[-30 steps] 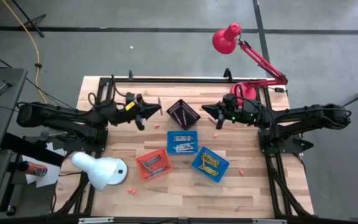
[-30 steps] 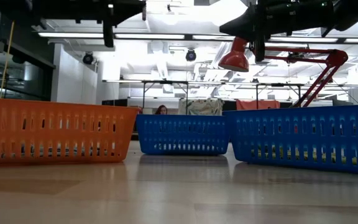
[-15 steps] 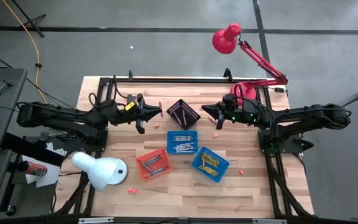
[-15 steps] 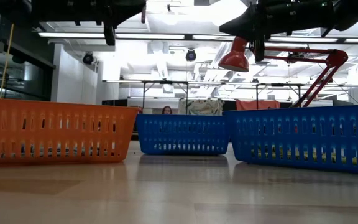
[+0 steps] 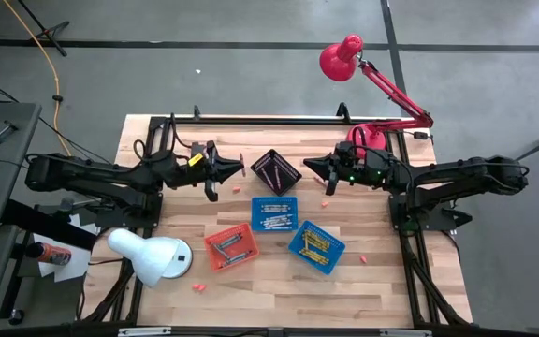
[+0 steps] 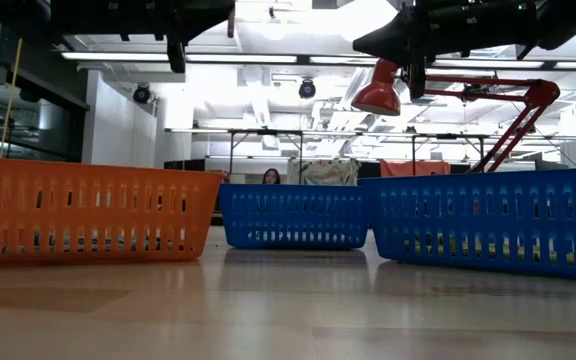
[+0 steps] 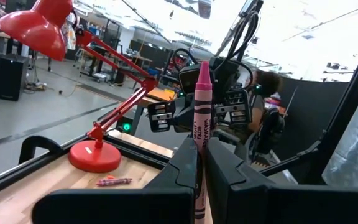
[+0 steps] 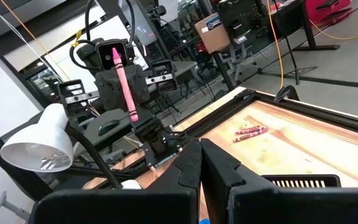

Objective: Sort crayons
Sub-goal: Put the pink crayon into the black bin

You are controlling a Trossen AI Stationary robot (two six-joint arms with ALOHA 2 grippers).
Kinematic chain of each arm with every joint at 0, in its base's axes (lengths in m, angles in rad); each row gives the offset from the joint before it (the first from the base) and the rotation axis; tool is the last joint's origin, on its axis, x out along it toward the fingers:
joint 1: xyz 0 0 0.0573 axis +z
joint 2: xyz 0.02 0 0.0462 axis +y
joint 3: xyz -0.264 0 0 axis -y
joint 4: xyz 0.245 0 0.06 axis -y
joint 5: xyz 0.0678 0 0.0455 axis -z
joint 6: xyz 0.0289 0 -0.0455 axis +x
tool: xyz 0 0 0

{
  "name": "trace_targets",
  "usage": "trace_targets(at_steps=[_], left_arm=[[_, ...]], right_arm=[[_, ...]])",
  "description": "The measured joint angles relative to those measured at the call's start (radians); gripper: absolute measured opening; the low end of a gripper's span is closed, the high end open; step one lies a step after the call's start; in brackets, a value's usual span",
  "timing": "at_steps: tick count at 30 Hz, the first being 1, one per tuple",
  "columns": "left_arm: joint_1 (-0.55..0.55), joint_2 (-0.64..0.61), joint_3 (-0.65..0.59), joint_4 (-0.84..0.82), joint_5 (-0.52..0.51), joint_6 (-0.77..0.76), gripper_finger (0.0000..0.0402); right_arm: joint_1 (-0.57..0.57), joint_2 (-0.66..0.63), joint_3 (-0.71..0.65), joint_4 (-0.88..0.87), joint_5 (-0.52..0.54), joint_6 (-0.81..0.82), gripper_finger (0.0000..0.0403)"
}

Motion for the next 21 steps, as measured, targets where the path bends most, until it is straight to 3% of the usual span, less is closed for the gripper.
trace_targets(at_steps=[21], left_arm=[[0.000,0.000,0.000,-0.001,0.002,0.019,0.0001]], right_arm=[[0.000,0.000,0.000,0.000,-0.027,0.004,0.0000]])
